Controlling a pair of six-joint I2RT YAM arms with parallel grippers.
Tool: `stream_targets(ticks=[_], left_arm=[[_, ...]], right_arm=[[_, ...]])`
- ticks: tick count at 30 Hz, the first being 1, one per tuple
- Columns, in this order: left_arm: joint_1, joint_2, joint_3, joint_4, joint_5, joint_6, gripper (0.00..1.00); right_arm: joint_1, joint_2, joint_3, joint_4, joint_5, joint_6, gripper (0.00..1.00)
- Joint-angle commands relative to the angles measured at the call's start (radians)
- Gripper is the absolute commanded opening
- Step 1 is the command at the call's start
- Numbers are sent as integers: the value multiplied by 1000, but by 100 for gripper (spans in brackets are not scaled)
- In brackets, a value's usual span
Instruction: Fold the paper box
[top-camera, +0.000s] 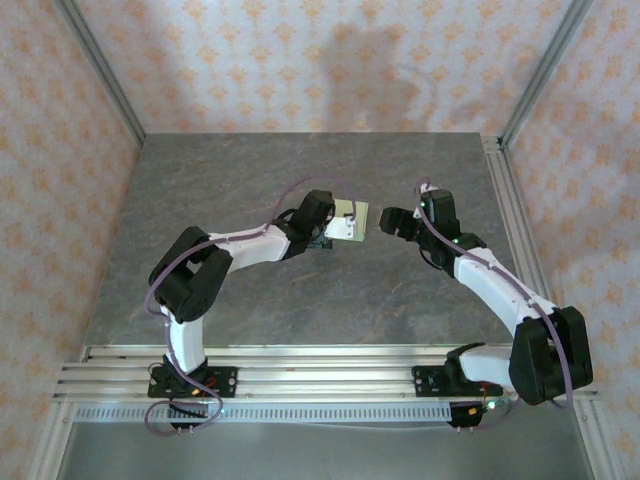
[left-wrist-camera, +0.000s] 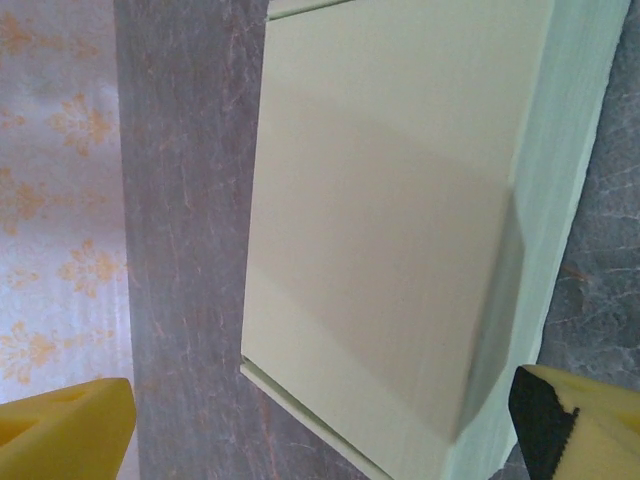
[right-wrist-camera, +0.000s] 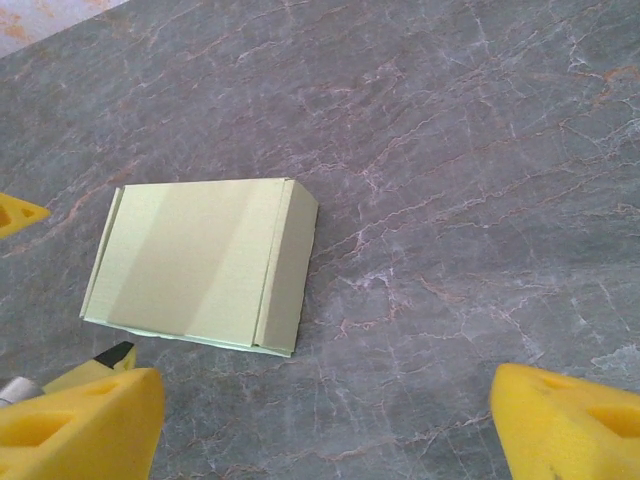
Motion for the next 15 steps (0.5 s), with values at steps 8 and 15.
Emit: stream_targets(ticks=[8, 15], left_arm=[[128, -195, -130, 106, 138, -523, 100], [289, -392, -325, 168, 177, -797, 100]], right_arm=[[-42, -18, -59, 126, 46, -42, 95], [-82, 2, -93, 290, 178, -143, 99]])
